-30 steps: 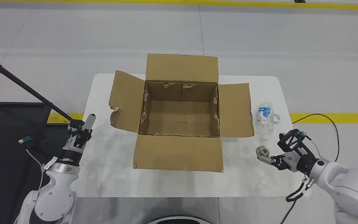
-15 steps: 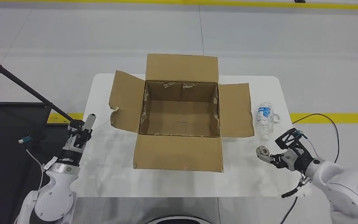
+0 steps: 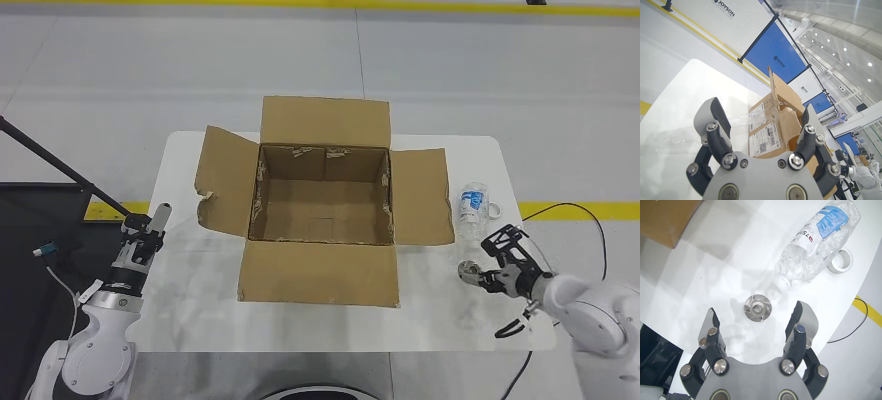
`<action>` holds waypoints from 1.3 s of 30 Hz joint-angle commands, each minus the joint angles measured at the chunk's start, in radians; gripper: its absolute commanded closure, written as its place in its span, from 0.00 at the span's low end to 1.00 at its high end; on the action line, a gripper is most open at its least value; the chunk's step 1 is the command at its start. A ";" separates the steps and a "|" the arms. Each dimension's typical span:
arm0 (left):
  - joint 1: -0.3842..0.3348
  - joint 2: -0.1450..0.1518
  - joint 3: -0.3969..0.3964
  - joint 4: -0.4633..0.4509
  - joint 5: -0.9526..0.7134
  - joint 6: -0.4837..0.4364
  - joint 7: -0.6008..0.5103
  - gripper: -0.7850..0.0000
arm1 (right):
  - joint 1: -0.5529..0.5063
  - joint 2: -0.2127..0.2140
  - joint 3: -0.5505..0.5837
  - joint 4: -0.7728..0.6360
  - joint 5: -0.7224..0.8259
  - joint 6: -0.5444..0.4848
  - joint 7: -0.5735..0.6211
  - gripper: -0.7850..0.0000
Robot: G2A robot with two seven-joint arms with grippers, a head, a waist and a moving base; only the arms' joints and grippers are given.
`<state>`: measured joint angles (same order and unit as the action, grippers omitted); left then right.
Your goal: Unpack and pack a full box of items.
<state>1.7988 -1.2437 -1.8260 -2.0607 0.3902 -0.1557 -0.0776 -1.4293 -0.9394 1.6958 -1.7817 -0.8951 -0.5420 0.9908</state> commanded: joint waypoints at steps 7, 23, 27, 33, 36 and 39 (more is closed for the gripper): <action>0.000 0.000 0.000 0.000 0.000 0.000 0.000 0.00 | 0.041 0.002 -0.065 0.026 -0.050 0.041 0.024 0.58; 0.000 0.000 0.000 0.000 0.000 0.000 0.000 0.00 | 0.061 0.008 -0.113 0.039 -0.080 0.093 0.058 0.39; 0.000 0.000 0.000 0.000 0.000 0.000 0.000 0.00 | 0.077 0.008 -0.131 0.055 -0.085 0.103 0.061 0.40; 0.000 0.000 0.000 0.000 0.000 0.000 0.000 0.00 | 0.090 0.010 -0.145 0.068 -0.086 0.104 0.063 0.53; 0.000 0.000 0.000 0.000 0.000 0.000 0.000 0.00 | 0.094 0.011 -0.149 0.071 -0.086 0.105 0.067 0.55; 0.000 0.000 0.000 0.000 0.000 0.000 0.000 0.00 | 0.095 0.013 -0.152 0.073 -0.086 0.105 0.069 0.58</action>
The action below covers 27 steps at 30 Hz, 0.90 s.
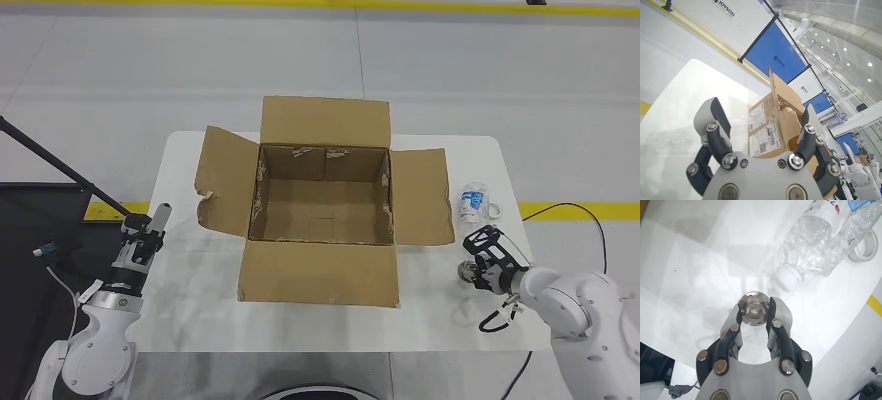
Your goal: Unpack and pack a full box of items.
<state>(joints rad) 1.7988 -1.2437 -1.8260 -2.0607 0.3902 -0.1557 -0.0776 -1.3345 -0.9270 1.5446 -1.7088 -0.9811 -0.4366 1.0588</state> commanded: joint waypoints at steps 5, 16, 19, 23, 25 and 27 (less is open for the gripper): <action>0.000 0.000 0.000 0.000 0.000 0.000 0.000 0.00 | 0.007 0.003 -0.008 0.009 -0.001 -0.001 0.006 0.61; 0.000 0.000 0.000 0.000 0.000 0.000 0.000 0.00 | 0.042 0.004 -0.041 0.046 -0.002 0.004 0.013 0.73; 0.000 0.000 0.000 0.000 0.000 0.000 0.000 0.00 | 0.048 0.005 -0.046 0.050 0.000 0.001 0.014 0.95; 0.000 0.000 0.000 0.000 0.000 0.000 0.000 0.00 | 0.053 0.007 -0.044 0.046 0.008 -0.003 0.010 1.00; 0.000 0.000 0.000 0.000 0.000 0.000 0.000 0.00 | 0.051 0.009 -0.038 0.035 0.012 -0.007 0.008 1.00; 0.000 0.000 0.000 0.000 0.000 0.000 0.000 0.00 | 0.046 0.011 -0.031 0.018 0.016 -0.013 0.006 1.00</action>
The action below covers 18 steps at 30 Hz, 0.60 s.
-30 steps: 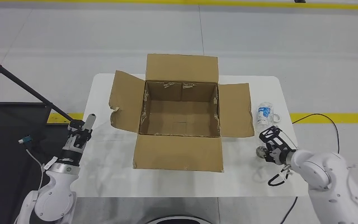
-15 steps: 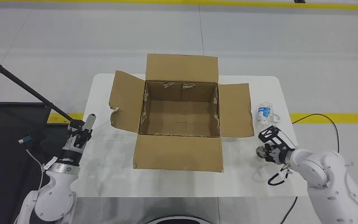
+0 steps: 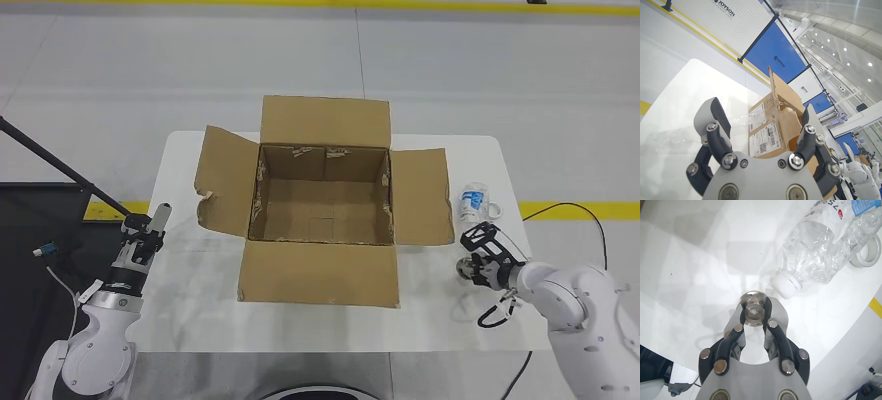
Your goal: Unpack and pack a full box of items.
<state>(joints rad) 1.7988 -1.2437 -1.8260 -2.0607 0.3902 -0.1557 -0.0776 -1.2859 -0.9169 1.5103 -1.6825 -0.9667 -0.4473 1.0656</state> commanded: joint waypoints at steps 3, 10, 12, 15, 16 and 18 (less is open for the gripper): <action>0.000 0.000 0.000 0.000 0.000 0.000 0.000 0.00 | -0.015 0.005 0.022 -0.037 0.012 -0.012 -0.007 1.00; 0.000 0.000 0.000 0.000 0.000 0.000 0.000 0.00 | -0.051 0.014 0.095 -0.154 0.066 -0.011 -0.017 1.00; 0.000 0.000 0.000 0.000 0.000 0.000 0.000 0.00 | -0.061 0.017 0.123 -0.202 0.089 0.000 -0.019 1.00; 0.000 0.000 0.000 0.000 0.000 0.000 0.000 0.00 | -0.072 0.019 0.163 -0.285 0.120 0.029 -0.023 1.00; 0.000 0.000 0.000 0.000 0.000 0.000 0.000 0.00 | -0.075 0.020 0.175 -0.315 0.132 0.038 -0.028 1.00; 0.000 0.000 0.000 0.000 0.000 0.000 0.000 0.00 | -0.078 0.021 0.198 -0.373 0.157 0.054 -0.036 1.00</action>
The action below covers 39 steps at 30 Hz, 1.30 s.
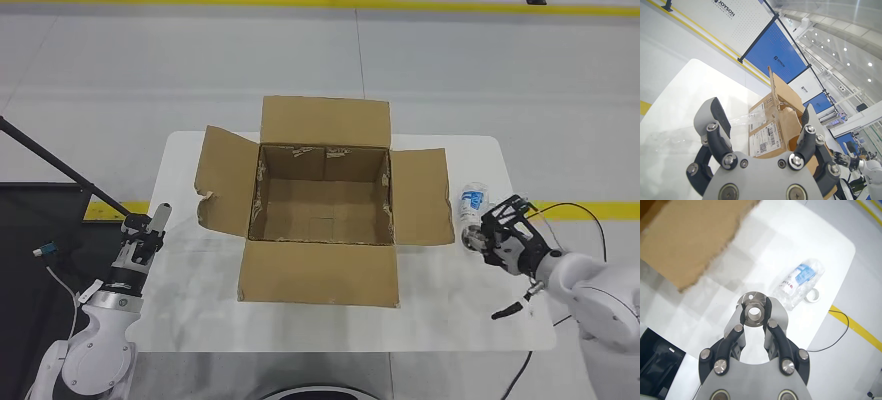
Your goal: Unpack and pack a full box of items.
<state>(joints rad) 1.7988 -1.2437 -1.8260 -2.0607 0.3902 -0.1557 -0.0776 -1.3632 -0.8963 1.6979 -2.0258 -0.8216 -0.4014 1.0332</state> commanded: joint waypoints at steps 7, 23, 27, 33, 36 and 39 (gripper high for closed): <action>0.000 0.000 0.000 0.000 0.000 0.000 0.000 0.00 | 0.043 0.002 0.008 -0.163 0.133 0.007 -0.034 1.00; 0.000 0.000 0.000 0.000 0.000 0.000 0.000 0.00 | 0.534 -0.054 -0.566 -0.001 0.068 0.168 -0.046 1.00; 0.000 0.000 0.000 0.000 0.000 0.000 0.000 0.00 | 0.682 -0.103 -0.763 0.122 0.039 0.225 -0.057 1.00; 0.000 0.000 0.000 0.000 0.000 0.000 0.000 0.00 | 0.857 -0.196 -1.010 0.323 0.015 0.302 -0.087 1.00; 0.000 0.000 0.000 0.000 0.000 0.000 0.000 0.00 | 0.918 -0.248 -1.110 0.412 0.002 0.340 -0.102 1.00; 0.000 0.000 0.000 0.000 0.000 0.000 0.000 0.00 | 0.972 -0.303 -1.192 0.507 -0.003 0.371 -0.103 1.00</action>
<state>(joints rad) 1.7988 -1.2437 -1.8260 -2.0607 0.3902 -0.1557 -0.0776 -0.4092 -1.1812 0.5333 -1.5544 -0.8231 -0.0402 0.9291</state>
